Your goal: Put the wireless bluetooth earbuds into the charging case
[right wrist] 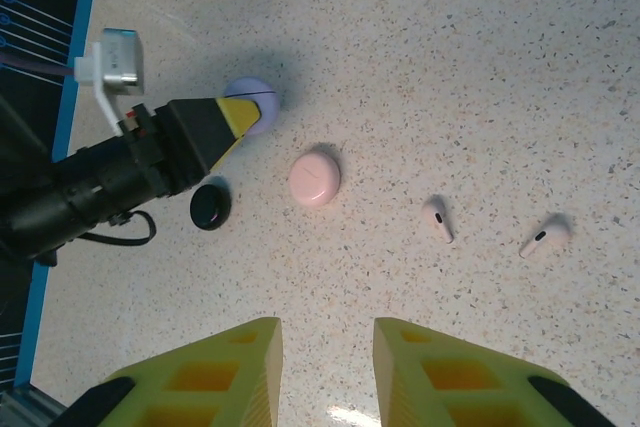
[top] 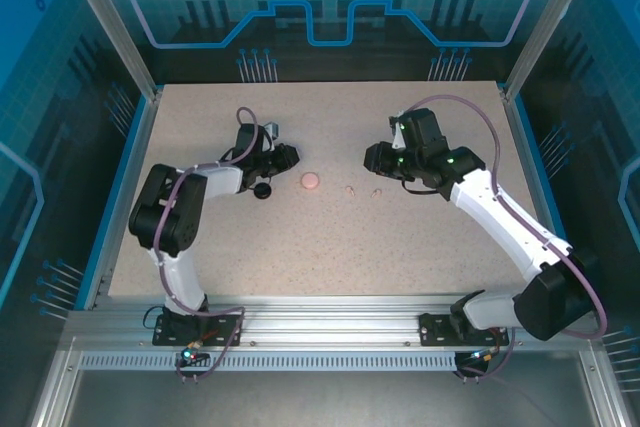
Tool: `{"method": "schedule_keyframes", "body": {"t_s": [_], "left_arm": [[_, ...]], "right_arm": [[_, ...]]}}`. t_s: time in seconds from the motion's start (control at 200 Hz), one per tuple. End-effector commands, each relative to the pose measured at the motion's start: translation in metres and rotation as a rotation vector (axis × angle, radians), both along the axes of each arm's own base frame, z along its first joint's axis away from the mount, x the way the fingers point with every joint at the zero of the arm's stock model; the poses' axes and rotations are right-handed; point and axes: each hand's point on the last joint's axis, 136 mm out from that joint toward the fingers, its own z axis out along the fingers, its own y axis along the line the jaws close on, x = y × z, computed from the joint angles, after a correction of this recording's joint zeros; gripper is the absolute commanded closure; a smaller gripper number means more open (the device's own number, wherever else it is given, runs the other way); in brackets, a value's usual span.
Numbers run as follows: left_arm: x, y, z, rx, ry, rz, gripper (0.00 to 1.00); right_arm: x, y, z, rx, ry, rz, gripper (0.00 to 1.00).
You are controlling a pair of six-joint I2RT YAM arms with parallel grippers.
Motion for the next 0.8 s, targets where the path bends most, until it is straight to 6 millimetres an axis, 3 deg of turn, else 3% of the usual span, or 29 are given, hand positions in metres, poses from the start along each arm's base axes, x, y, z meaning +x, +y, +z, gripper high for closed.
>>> {"method": "schedule_keyframes", "body": {"t_s": [0.0,0.11,0.245,0.345,0.46,0.675,0.795], "left_arm": [[0.005,-0.002,-0.005,-0.075,0.052,-0.009,0.97],[0.007,0.008,-0.014,-0.079,0.084,0.020,0.90],[0.007,0.017,-0.019,-0.063,0.121,0.032,0.67],[0.007,0.022,-0.019,-0.046,0.138,0.037,0.53],[0.007,0.033,-0.012,-0.011,0.143,0.063,0.44],[0.009,0.060,0.036,0.056,0.062,0.125,0.32],[0.012,0.058,0.073,0.041,-0.012,0.118,0.30]], "right_arm": [[0.003,0.004,-0.004,0.013,0.010,0.001,0.69],[0.002,0.005,-0.007,0.007,0.018,0.002,0.69],[0.002,0.007,-0.009,0.003,0.022,0.004,0.68],[0.002,0.009,-0.011,0.001,0.029,0.008,0.63],[0.001,0.011,-0.011,0.000,0.031,0.011,0.54],[-0.001,0.013,-0.007,0.000,0.026,0.017,0.40],[-0.001,0.015,-0.007,-0.001,0.025,0.021,0.36]]}}
